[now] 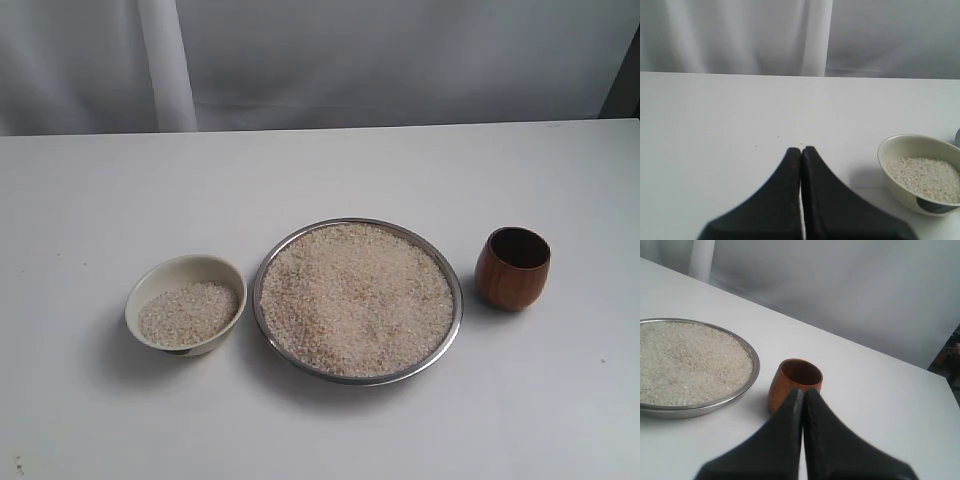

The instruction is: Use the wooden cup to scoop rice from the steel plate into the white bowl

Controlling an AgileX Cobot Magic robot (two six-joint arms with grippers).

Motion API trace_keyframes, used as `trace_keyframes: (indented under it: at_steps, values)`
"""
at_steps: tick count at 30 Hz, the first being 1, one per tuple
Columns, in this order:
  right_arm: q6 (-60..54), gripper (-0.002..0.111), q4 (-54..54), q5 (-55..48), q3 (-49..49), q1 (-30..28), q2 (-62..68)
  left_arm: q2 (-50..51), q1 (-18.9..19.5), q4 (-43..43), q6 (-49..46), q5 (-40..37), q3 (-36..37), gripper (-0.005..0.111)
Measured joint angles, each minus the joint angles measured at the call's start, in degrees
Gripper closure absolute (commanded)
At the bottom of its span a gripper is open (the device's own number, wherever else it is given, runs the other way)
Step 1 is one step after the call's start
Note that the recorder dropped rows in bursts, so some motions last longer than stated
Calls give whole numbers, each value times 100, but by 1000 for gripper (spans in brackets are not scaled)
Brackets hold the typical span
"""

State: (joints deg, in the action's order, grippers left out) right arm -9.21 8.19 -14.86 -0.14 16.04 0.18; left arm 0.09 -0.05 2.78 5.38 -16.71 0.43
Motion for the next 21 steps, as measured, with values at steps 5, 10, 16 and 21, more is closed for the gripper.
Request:
trace_keyframes:
  at_steps: [5, 10, 16, 21]
  values:
    - [0, 108, -213, 0, 0, 0, 0, 0, 0, 0, 0, 0, 0, 107]
    - [0, 108, -680, 0, 0, 0, 0, 0, 0, 0, 0, 0, 0, 107]
    - [-328, 108, -690, 584, -388, 0, 558, 0, 0, 0, 0, 0, 0, 107]
    - [-498, 108, -614, 1393, -1029, 0, 1778, 0, 0, 0, 0, 0, 0, 107]
